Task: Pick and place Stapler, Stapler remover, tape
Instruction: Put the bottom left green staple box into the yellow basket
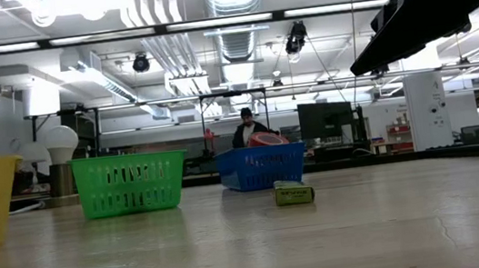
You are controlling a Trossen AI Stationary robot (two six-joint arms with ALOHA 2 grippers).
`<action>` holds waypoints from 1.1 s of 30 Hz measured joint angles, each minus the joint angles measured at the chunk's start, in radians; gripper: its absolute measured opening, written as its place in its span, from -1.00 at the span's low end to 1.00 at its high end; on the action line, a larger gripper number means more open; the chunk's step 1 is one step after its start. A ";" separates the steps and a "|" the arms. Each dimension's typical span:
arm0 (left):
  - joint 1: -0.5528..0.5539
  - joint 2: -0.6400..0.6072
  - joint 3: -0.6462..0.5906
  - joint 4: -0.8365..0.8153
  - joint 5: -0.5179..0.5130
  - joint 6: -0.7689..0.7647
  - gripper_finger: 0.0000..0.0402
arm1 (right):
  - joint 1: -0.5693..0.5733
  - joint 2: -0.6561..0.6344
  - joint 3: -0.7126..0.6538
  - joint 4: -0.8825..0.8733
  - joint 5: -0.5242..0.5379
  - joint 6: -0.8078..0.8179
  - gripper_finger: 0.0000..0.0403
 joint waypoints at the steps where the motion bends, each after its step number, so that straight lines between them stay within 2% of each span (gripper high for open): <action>1: 0.000 0.000 0.007 -0.001 -0.026 0.004 -0.69 | 0.000 0.000 0.000 0.000 0.000 0.000 -0.32; 3: 0.004 0.000 0.021 0.002 -0.089 0.007 -0.68 | 0.000 0.000 0.000 0.000 0.000 0.000 -0.32; 7: 0.020 -0.002 0.054 0.017 -0.149 0.086 -0.78 | 0.000 0.000 0.000 0.000 0.000 0.001 -0.32; 11: 0.034 -0.003 0.099 -0.037 -0.165 0.126 -0.80 | 0.000 0.000 0.000 0.002 0.000 0.002 -0.32; 17: 0.052 -0.012 0.191 -0.285 -0.165 0.160 -0.70 | 0.000 0.000 0.000 0.003 0.000 0.001 -0.32; 22: 0.055 -0.041 0.263 -0.561 -0.187 0.157 -0.76 | 0.000 0.000 0.000 0.002 0.001 0.000 -0.32; 26: 0.059 -0.050 0.275 -0.788 -0.196 0.108 -0.78 | 0.000 0.000 0.000 0.003 0.001 0.000 -0.32; 28: 0.066 -0.051 0.260 -0.835 -0.198 0.100 -0.74 | 0.000 0.000 0.000 0.002 0.001 0.002 -0.32; 33: 0.097 -0.051 0.191 -0.821 -0.198 0.137 -0.64 | 0.000 0.000 0.000 0.001 -0.039 0.042 -0.32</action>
